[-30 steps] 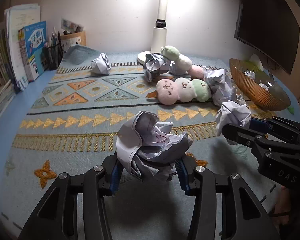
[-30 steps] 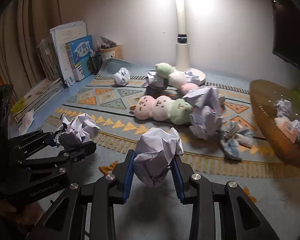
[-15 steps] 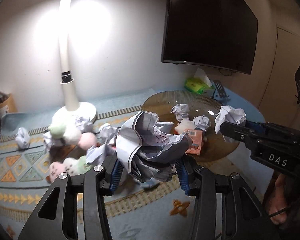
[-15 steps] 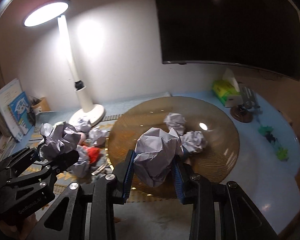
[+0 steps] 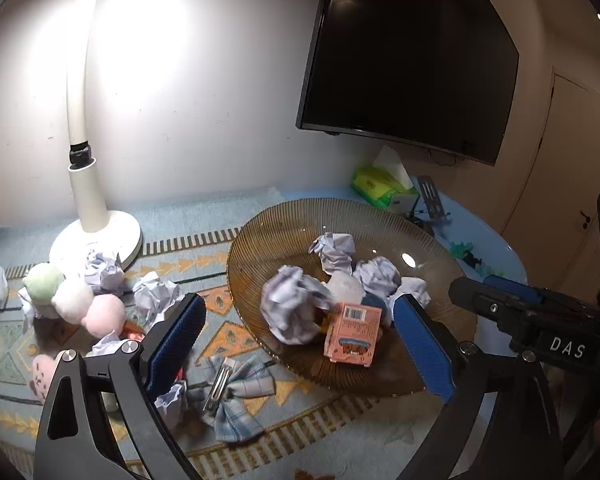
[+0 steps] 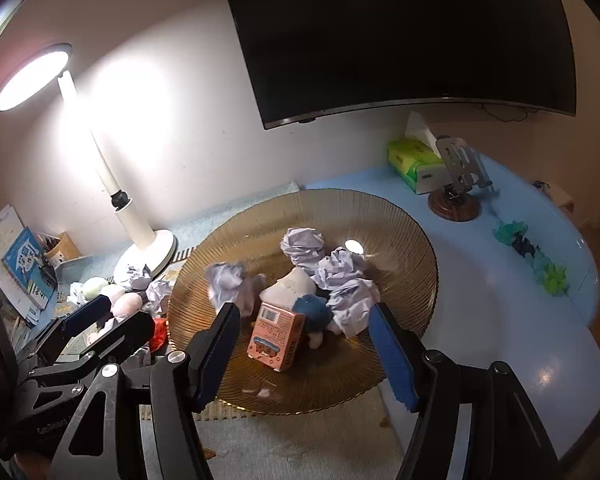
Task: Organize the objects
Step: 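Drop both paper balls into the amber bowl and withdraw the tools, then grasp the green-white-pink plush with the right tool while the left tool grasps a paper ball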
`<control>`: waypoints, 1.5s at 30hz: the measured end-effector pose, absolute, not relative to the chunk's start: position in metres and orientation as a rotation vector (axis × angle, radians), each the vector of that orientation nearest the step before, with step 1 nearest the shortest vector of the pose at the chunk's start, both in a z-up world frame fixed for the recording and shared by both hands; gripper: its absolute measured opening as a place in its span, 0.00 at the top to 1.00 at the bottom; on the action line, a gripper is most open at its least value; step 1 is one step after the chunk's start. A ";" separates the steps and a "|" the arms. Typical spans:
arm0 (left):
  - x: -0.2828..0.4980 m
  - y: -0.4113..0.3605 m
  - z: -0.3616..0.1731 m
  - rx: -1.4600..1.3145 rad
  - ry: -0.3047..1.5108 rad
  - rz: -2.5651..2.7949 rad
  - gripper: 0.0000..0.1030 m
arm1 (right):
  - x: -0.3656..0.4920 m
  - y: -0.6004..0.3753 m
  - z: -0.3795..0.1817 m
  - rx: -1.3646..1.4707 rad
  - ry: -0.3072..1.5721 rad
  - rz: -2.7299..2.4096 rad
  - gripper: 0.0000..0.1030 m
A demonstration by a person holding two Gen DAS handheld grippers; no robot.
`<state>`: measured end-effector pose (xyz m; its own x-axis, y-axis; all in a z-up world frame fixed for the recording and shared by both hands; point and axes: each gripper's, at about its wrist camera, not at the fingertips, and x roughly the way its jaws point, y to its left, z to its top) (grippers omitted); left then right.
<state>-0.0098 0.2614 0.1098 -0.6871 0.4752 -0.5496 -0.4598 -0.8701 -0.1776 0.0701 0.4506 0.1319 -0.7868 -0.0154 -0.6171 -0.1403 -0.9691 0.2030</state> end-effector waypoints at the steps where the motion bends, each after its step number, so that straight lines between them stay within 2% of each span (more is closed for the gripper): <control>1: -0.005 0.257 0.111 -0.820 -0.041 2.502 0.08 | 0.072 0.444 0.134 -0.995 0.368 2.901 0.37; 15: 0.052 0.116 0.123 -0.785 -0.141 2.807 0.08 | 0.073 0.278 0.115 -1.143 0.131 3.142 0.37; 22: 0.064 0.045 0.089 -0.917 -0.165 2.944 0.08 | 0.057 0.226 0.087 -1.255 0.078 3.148 0.37; 28: 0.055 0.014 0.056 -1.006 -0.129 2.997 0.08 | 0.039 0.200 0.046 -1.292 0.000 3.124 0.37; 34: 0.044 -0.004 0.033 -1.082 -0.185 2.975 0.08 | 0.035 0.193 0.030 -1.268 -0.034 3.114 0.36; 36: 0.041 -0.008 0.031 -1.086 -0.246 2.945 0.08 | 0.038 0.195 0.032 -1.235 -0.031 3.121 0.31; 38: 0.039 -0.012 0.028 -1.109 -0.286 2.932 0.08 | 0.040 0.195 0.035 -1.198 -0.033 3.123 0.18; 39: 0.039 -0.014 0.027 -1.111 -0.304 2.919 0.08 | 0.041 0.196 0.036 -1.185 -0.034 3.123 0.15; 45: 0.040 -0.013 0.026 -1.106 -0.307 2.901 0.08 | 0.040 0.197 0.036 -1.186 -0.027 3.118 0.14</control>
<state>0.0401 -0.0129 0.0261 -0.7485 0.0900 -0.6570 0.0495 -0.9804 -0.1906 0.0397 0.1970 0.0363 -0.7309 -0.1752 -0.6596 0.1864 -0.9810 0.0540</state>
